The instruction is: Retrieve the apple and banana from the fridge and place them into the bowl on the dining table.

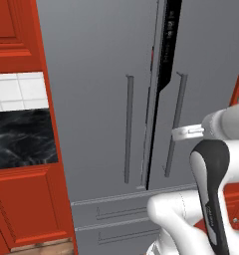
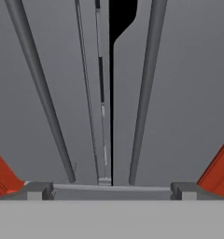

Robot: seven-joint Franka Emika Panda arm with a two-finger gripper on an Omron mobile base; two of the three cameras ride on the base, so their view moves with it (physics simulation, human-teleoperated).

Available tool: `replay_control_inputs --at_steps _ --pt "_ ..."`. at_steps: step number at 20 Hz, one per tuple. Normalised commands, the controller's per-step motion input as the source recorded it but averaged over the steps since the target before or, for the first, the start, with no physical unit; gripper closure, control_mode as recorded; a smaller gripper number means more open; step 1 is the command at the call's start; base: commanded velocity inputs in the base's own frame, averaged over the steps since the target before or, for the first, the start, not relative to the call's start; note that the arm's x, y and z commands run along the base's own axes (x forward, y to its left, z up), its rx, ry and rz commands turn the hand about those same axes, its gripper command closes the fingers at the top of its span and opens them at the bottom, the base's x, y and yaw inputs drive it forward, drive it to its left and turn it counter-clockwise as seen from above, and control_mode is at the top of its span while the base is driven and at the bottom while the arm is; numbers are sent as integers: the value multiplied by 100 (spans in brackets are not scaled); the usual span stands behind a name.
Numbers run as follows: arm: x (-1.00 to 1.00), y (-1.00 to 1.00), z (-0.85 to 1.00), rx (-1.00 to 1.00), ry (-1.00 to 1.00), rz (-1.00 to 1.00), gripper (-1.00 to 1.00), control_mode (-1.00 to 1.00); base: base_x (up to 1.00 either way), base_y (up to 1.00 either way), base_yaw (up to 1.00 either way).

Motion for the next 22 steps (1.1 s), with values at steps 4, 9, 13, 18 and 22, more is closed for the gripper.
replay_control_inputs --at_steps 4,9,13,18,22 --pt "-67 0 -9 0 -7 0 -100 -100 0 0 0" --pt "-39 0 -5 0 -3 0 -100 -100 0 0 0" --pt "-24 0 -5 0 0 0 -100 -100 0 0 0" --pt "-26 0 -4 0 0 0 -100 -100 0 0 0" --pt "-27 0 -4 0 0 0 -100 100 -13 0 0"
